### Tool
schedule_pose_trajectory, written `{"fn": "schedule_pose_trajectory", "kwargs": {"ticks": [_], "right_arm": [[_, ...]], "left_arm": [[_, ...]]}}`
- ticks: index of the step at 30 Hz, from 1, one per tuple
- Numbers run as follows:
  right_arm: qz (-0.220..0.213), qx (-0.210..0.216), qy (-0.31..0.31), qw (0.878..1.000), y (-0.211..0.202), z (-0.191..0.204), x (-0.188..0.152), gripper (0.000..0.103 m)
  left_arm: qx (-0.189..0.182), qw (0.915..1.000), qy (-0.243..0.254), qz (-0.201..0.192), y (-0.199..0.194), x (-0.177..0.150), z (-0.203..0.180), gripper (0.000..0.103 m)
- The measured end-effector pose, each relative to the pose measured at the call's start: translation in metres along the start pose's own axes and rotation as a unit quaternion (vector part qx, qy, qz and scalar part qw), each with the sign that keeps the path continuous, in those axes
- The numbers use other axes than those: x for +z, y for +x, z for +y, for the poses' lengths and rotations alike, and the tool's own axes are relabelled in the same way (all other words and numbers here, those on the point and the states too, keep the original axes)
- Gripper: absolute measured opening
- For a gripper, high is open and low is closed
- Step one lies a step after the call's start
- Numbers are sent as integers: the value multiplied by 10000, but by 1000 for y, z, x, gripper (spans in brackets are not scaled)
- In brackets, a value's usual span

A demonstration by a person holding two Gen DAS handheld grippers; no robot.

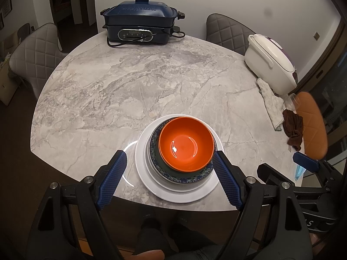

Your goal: Organize plates and bowls

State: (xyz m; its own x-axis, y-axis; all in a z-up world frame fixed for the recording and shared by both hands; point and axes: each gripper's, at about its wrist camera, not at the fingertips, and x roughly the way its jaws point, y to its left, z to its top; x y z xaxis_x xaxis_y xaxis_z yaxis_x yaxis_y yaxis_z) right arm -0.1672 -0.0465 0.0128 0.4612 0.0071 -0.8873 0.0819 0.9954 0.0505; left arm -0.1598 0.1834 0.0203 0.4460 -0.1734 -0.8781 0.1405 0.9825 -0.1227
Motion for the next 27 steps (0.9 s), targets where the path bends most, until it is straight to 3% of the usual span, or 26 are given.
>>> {"fn": "schedule_pose_trajectory", "kwargs": {"ticks": [27], "right_arm": [[20, 48, -11, 10000, 2, 6, 1, 103]], "left_arm": [[-164, 9996, -85, -235, -7, 7, -3, 81]]}}
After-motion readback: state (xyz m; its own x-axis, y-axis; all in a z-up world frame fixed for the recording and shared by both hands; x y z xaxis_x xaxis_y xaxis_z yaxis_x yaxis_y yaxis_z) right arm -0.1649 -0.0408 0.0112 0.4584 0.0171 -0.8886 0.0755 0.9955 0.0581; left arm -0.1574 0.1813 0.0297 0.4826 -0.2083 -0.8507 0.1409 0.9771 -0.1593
